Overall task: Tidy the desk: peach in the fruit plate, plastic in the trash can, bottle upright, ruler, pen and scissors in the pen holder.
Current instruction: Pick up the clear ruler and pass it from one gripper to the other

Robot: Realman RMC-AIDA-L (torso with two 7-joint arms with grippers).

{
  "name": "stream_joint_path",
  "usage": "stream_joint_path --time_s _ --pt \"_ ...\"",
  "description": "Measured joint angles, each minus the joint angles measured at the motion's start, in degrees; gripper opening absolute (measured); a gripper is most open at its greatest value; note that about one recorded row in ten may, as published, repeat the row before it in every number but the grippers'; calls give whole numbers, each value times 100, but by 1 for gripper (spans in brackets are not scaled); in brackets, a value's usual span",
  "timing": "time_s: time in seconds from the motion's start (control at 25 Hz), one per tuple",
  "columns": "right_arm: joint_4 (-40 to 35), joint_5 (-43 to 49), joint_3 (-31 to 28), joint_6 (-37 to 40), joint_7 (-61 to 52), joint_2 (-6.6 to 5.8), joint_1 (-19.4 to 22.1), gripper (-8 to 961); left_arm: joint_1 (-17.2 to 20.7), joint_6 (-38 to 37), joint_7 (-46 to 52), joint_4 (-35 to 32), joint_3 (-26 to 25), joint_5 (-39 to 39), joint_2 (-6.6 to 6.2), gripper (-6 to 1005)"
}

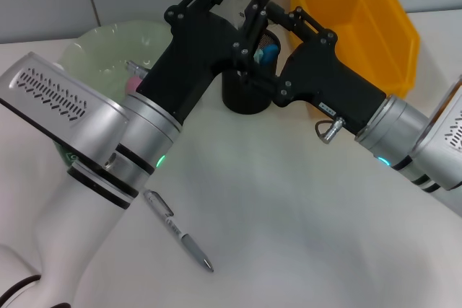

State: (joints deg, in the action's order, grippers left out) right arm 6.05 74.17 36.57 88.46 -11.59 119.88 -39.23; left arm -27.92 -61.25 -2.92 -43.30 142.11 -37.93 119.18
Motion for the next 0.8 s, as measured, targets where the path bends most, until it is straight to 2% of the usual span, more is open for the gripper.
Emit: stream_joint_path --time_s 0.64,0.8 --pt "81 -18 -10 -28 7 0 -63 760 9 0 -14 24 74 14 0 480" --pt "85 -7 -53 -28 8 0 -54 646 18 0 -16 16 79 14 0 484"
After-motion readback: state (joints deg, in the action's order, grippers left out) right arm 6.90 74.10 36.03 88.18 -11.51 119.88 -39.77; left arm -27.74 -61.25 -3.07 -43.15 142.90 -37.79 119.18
